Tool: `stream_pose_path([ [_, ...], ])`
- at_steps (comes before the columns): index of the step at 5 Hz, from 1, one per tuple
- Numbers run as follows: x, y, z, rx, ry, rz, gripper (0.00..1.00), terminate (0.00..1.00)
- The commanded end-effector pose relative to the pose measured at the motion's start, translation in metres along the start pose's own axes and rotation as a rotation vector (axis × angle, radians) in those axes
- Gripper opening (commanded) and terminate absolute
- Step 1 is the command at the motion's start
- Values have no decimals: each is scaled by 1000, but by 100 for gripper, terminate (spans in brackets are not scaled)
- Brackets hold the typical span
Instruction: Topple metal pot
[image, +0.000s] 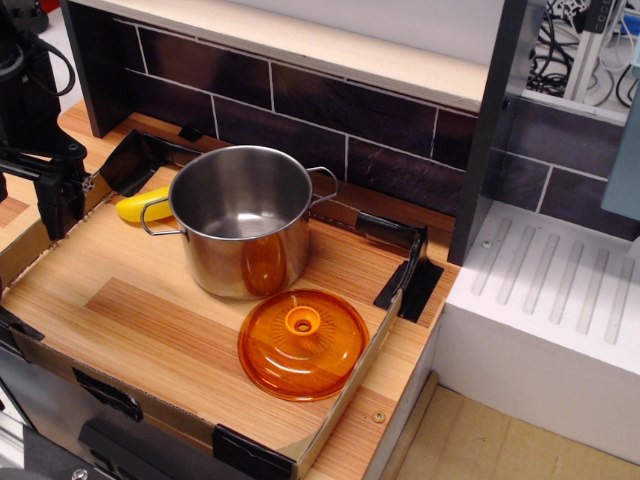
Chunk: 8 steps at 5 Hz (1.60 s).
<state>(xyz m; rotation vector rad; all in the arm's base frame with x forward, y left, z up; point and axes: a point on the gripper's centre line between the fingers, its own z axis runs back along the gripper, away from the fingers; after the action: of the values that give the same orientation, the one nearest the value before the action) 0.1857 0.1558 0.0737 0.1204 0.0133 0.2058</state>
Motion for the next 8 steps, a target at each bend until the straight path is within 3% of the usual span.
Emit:
stream_pose_path([
  [1, 0, 0, 0, 0, 0, 0, 100, 0],
  [3, 0, -12, 32, 49, -44, -282, 100, 0],
  [4, 9, -20, 51, 26, -27, -367, 100, 0],
  [5, 15, -43, 60, 35, -89, -591, 100, 0],
  [6, 15, -69, 62, 1, -124, -798, 100, 0],
  [7, 17, -91, 68, -23, -151, -877, 100, 0],
  [8, 19, -110, 62, -94, -162, -905, 100, 0],
])
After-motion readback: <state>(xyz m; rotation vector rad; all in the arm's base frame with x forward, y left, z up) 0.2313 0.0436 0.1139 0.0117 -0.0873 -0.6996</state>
